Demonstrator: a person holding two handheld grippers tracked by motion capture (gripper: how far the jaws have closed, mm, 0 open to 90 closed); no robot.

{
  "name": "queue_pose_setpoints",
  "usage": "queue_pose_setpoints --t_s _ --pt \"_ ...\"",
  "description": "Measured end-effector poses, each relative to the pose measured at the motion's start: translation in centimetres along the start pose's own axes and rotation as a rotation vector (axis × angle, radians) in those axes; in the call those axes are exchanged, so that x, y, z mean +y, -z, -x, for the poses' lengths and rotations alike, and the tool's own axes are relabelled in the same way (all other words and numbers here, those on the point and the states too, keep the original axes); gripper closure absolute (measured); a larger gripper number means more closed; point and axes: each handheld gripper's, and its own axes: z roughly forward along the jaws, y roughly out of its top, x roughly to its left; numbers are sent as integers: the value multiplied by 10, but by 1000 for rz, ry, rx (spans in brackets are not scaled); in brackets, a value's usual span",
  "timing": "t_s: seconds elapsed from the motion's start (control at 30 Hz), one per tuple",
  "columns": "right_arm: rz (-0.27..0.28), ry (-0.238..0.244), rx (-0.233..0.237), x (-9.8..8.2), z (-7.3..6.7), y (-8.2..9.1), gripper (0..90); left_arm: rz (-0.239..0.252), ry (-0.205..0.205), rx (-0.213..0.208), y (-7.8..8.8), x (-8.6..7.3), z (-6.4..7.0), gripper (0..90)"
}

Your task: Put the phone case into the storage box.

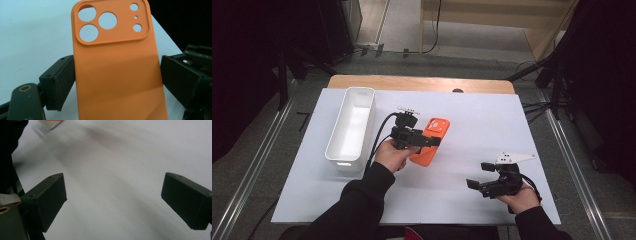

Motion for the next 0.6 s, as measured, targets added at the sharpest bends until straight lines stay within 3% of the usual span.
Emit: queue_pose_setpoints --t_s 0.43,0.5,0.6 --pt "20 -18 6 8 -3 -3 52 49 73 5 9 -3 -18 146" --pt "24 -24 10 10 -4 -4 52 51 75 31 10 -4 -19 146" --pt "18 -25 6 12 -5 -4 100 74 94 27 12 -8 -20 145"
